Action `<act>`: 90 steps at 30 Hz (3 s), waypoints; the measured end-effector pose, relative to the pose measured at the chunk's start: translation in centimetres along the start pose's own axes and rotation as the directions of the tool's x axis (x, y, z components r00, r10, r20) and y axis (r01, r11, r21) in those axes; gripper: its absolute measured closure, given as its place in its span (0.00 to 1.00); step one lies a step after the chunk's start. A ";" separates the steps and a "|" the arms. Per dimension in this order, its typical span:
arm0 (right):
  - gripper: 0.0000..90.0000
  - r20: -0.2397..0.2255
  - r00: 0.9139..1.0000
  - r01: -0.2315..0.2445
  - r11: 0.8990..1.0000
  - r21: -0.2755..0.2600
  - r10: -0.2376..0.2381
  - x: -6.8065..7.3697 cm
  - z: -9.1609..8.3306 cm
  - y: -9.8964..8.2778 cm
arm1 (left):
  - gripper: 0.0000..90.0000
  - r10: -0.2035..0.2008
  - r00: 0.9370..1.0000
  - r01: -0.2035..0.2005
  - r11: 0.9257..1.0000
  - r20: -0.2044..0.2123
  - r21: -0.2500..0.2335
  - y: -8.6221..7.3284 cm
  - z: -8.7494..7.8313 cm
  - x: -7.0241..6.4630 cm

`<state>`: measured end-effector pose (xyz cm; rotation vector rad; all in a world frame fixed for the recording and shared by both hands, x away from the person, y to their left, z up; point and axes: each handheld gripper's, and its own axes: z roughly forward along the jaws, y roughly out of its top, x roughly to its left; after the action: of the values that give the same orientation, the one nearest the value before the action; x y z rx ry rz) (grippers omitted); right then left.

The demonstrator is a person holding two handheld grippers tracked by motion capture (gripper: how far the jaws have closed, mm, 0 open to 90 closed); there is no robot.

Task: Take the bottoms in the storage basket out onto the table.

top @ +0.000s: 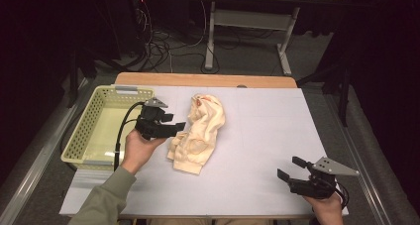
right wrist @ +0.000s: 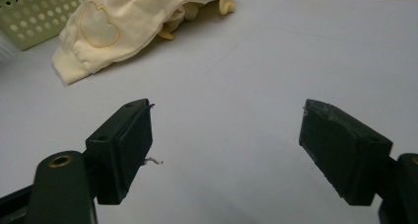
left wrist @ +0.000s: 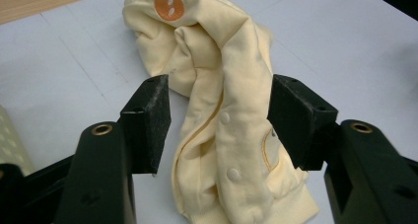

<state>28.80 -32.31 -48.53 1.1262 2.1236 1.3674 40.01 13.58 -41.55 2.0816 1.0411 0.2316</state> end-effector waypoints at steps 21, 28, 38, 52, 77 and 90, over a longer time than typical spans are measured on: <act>0.23 0.005 1.000 -0.001 1.000 -0.004 0.001 0.0 0.0 0.0 | 0.45 -0.020 1.000 0.019 0.999 -0.009 -0.033 -1.0 -1.9 0.7; 0.23 0.006 1.000 0.000 1.000 -0.002 0.000 0.0 0.0 0.0 | 0.45 -0.032 1.000 0.032 0.998 0.001 -0.048 -1.4 -2.3 0.8; 0.23 0.009 1.000 -0.001 1.000 -0.003 0.001 0.0 0.0 0.0 | 0.45 -0.035 0.999 0.035 0.998 0.005 -0.057 -1.9 -2.8 0.9; 0.23 0.009 1.000 0.004 1.000 0.003 -0.004 0.1 0.1 0.0 | 0.45 -0.039 0.999 0.040 0.997 0.006 -0.068 -2.9 -3.3 0.9; 0.23 0.012 1.000 -0.004 1.000 0.003 0.004 0.1 0.1 0.0 | 0.44 -0.045 0.999 0.043 0.996 -0.018 -0.083 -4.6 -4.8 0.6; 0.23 0.014 1.000 -0.024 1.000 -0.006 0.024 -0.2 -0.1 0.0 | 0.43 -0.049 0.998 0.045 0.995 -0.037 -0.090 -5.4 -5.2 0.7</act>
<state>28.86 -32.57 -48.52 1.1590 2.1012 1.3716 34.74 18.97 -41.98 1.9775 1.0825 0.2903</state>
